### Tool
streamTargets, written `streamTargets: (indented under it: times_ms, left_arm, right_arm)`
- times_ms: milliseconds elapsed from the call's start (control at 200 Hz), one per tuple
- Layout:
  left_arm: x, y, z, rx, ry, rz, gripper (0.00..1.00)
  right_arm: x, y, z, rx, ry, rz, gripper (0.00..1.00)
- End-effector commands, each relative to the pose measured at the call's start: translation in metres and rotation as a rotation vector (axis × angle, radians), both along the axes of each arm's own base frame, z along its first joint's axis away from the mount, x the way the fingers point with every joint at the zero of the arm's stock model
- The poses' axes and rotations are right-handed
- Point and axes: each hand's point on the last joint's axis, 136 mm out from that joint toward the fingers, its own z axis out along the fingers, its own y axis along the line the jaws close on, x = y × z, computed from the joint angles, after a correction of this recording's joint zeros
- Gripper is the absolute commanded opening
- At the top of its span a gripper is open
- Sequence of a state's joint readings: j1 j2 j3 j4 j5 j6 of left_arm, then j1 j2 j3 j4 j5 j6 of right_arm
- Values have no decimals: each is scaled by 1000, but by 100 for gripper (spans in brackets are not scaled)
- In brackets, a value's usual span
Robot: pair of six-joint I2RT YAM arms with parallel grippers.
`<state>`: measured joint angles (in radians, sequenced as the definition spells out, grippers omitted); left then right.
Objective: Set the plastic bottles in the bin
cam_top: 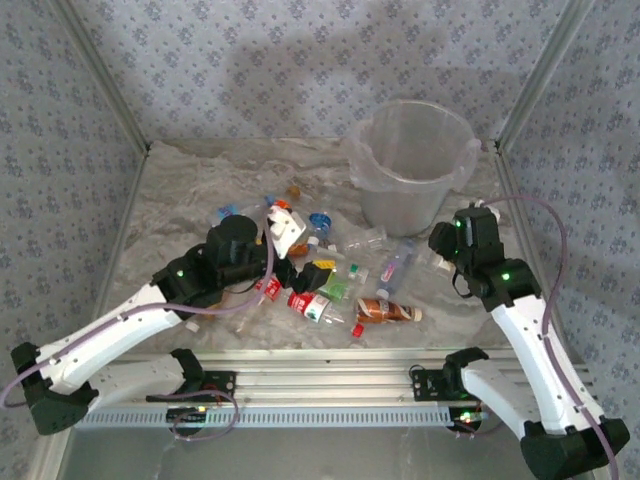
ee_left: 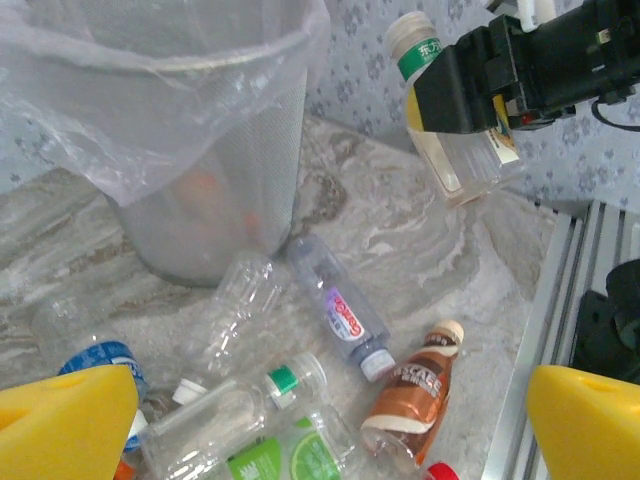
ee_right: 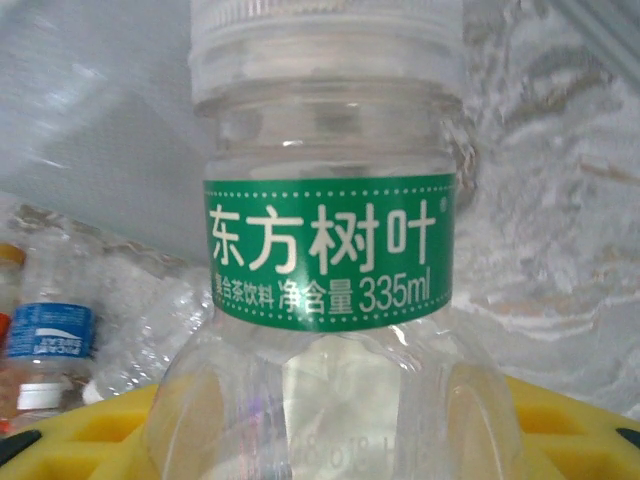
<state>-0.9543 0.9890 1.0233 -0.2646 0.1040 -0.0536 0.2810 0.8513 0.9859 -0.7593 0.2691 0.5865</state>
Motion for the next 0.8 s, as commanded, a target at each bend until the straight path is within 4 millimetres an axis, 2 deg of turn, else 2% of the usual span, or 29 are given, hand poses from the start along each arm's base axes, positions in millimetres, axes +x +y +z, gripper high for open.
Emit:
streamTargets:
  times_ms: [0, 65, 90, 160, 305, 440, 640, 800]
  left_arm:
    - [3, 5, 28, -110, -52, 23, 100]
    - [3, 7, 30, -132, -65, 23, 100]
    - [3, 8, 31, -141, -72, 26, 99]
    - [2, 11, 33, -163, -91, 29, 100]
    - [0, 11, 34, -170, -96, 15, 100]
    - [-7, 9, 33, -169, -101, -30, 100]
    - [-12, 12, 35, -196, -126, -45, 100]
    - [-16, 10, 35, -201, -128, -73, 100]
  right_arm:
    - [5, -6, 43, -106, -66, 15, 54]
    - [13, -3, 60, -133, -91, 32, 54]
    - [16, -2, 78, -138, -127, 37, 54]
    - [26, 1, 99, -177, -161, 70, 54]
    - [47, 11, 133, -230, -201, 128, 54]
    - [72, 26, 153, -265, -209, 197, 55]
    - [112, 54, 159, -272, -176, 318, 55]
    - [148, 61, 149, -255, -127, 353, 54]
